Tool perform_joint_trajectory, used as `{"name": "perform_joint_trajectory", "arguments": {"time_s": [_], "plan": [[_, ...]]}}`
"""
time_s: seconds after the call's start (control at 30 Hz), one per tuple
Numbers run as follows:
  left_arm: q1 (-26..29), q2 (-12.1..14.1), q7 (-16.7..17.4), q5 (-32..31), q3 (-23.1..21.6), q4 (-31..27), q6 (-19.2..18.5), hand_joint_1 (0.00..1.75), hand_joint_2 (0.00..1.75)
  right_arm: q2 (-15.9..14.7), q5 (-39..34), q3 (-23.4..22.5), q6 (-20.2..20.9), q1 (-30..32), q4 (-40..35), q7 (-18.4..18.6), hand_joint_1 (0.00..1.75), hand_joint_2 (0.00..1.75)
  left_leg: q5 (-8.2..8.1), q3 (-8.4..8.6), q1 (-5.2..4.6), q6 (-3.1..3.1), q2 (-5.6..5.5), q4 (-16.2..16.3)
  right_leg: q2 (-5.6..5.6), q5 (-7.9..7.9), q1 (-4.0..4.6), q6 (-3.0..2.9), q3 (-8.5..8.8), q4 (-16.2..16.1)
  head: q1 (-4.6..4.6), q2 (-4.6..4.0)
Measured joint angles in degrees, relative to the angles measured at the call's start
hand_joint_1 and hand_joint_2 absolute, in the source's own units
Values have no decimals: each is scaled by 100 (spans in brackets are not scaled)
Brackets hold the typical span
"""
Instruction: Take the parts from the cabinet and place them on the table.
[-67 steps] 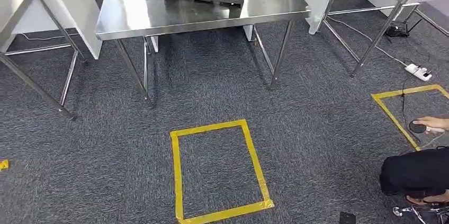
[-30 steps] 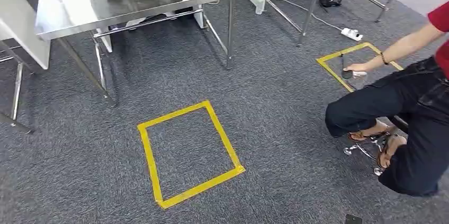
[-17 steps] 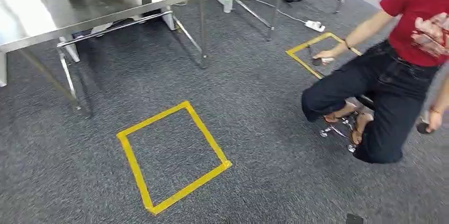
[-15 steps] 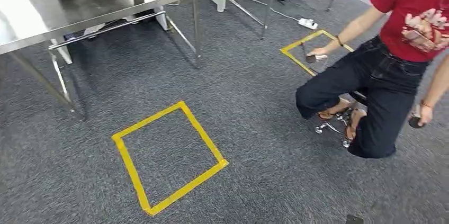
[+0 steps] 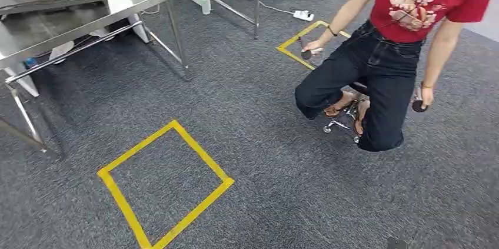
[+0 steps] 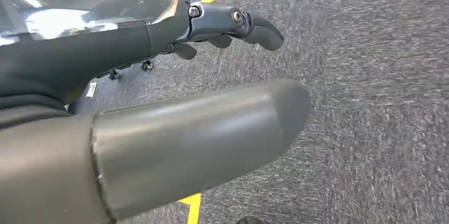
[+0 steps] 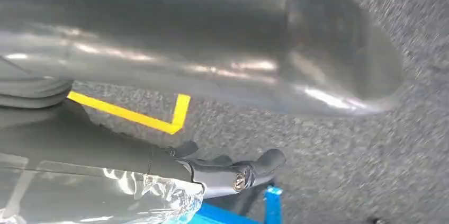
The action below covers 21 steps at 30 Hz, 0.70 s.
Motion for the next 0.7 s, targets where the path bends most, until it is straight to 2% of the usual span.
{"name": "perform_joint_trajectory", "arguments": {"time_s": [0.03,0.07,0.1,0.13,0.2,0.23,0.27,0.3,0.33,0.37,0.4,0.43,0.47,0.5,0.53,0.57,0.6,0.63,0.67,0.7], "plan": [[3,0,0,2,0,0,0,0,0,2,0,0,0,1,2,0,0,0,262,166,10,5,-11,-365,78,0,-1,2,8,9,0,2],[1,4,0,2,0,0,0,0,0,2,0,-2,0,0,9,0,0,0,555,407,27,16,-58,-887,160,-1,-3,6,17,27,0,0],[4,7,0,2,0,0,0,0,0,4,2,-2,0,-3,13,0,0,0,765,611,58,27,-296,-1347,223,-3,-3,11,3,56,0,0],[2,7,0,0,0,0,2,0,0,7,4,0,-2,-18,17,0,0,0,700,665,65,30,-544,-1523,277,-28,67,52,-53,128,2,0],[-6,7,0,0,-2,2,7,0,0,9,9,0,-11,-25,20,11,0,0,695,624,13,48,-408,-1513,386,3,29,137,-133,123,13,0],[-8,4,9,2,0,2,9,0,0,7,22,0,-15,-5,20,18,0,0,705,626,-21,104,-349,-1512,458,38,-9,191,-153,94,4,2],[-9,4,9,2,0,2,9,0,0,9,44,0,-24,13,24,35,0,0,753,640,7,170,-273,-1569,527,57,14,234,-226,86,7,0],[-15,-4,9,2,0,4,9,0,0,0,70,0,-31,22,26,53,0,0,796,656,34,215,-180,-1608,309,22,-6,239,-247,185,9,2],[-7,-2,0,2,0,4,11,0,0,4,96,0,-42,8,31,94,0,0,805,654,27,246,-131,-1625,49,-122,38,216,-384,425,35,0],[10,0,0,-2,0,4,11,0,0,2,107,0,-46,-17,31,118,0,0,806,646,18,263,-35,-1625,-58,-314,39,185,-591,828,65,0],[13,-7,-2,-22,0,9,11,0,0,-4,105,0,-55,-27,31,142,0,0,805,640,10,265,61,-1625,-118,-509,30,165,-831,1313,63,0],[12,-9,-9,-41,0,9,11,0,0,0,105,0,-61,-26,31,162,0,0,804,629,4,264,134,-1623,-149,-640,20,167,-1018,1719,63,0],[11,-9,-13,-54,-2,9,11,0,0,9,105,0,-70,-4,31,195,0,0,801,627,5,260,213,-1622,-169,-666,6,202,-1102,1924,63,0],[5,-9,-15,-61,-2,9,11,0,0,9,103,0,-87,14,33,216,0,0,796,629,8,251,280,-1621,-184,-592,-15,257,-1018,1792,66,0],[5,-9,-15,-72,-4,11,11,0,0,9,103,0,-101,15,35,225,0,0,785,638,14,233,344,-1619,-217,-443,-34,324,-815,1435,63,0],[4,-11,-15,-90,-4,15,11,0,0,2,105,0,-107,8,35,238,0,0,771,659,26,210,411,-1618,-293,-260,-53,389,-522,917,63,0],[4,-13,-15,-111,-7,24,15,0,0,2,105,0,-109,1,33,242,0,0,753,688,37,178,475,-1616,-459,-93,-63,439,-188,354,66,0],[2,-2,-13,-120,-7,24,20,0,0,20,107,0,-109,-13,35,249,0,0,721,702,-25,123,528,-1611,-680,-106,-36,395,-79,130,66,0],[0,-9,-11,-133,-9,28,35,0,0,15,105,0,-114,-22,35,254,0,0,702,711,-22,78,569,-1610,-592,-71,15,322,-39,116,48,0],[-11,-11,-7,-148,-13,28,42,0,0,28,105,0,-114,-10,37,254,0,0,710,734,-24,51,603,-1619,-525,-81,13,273,-67,136,33,0]]}}
